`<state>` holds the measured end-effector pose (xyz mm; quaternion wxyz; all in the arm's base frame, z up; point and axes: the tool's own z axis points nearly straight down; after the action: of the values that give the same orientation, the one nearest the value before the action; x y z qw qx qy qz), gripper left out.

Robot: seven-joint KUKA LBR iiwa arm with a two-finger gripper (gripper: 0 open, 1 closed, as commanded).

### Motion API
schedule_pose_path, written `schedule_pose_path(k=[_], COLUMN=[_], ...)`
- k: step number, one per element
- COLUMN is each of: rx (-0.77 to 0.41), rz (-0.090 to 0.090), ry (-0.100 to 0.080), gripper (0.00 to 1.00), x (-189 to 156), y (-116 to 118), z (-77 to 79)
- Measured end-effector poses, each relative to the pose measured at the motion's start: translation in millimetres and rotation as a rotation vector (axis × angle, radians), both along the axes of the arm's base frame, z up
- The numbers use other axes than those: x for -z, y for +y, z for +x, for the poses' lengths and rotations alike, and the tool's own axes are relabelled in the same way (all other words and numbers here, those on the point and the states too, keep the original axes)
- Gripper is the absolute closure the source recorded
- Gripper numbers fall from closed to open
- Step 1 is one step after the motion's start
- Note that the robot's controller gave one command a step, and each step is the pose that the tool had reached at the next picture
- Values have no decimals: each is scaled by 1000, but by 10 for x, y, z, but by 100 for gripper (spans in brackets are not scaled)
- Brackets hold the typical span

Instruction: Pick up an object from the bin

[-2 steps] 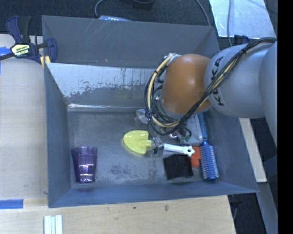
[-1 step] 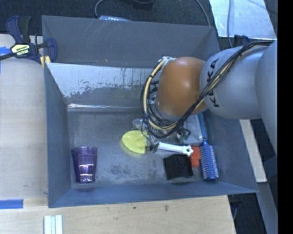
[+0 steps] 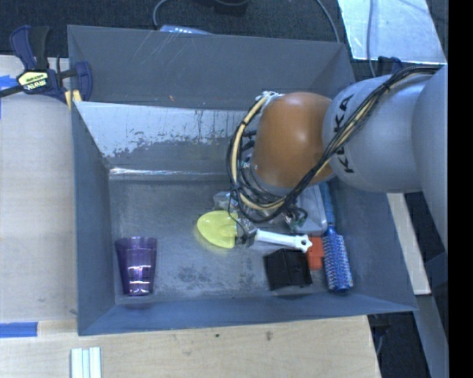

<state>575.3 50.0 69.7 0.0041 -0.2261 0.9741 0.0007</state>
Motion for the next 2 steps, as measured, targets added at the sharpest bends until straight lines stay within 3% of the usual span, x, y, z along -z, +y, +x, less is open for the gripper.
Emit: schedule_pose_path(k=[1, 2], rx=[7, 7], rz=[1, 1], ry=[-3, -3], gripper=[100, 100], x=[-667, -667], y=[115, 115], z=[67, 67])
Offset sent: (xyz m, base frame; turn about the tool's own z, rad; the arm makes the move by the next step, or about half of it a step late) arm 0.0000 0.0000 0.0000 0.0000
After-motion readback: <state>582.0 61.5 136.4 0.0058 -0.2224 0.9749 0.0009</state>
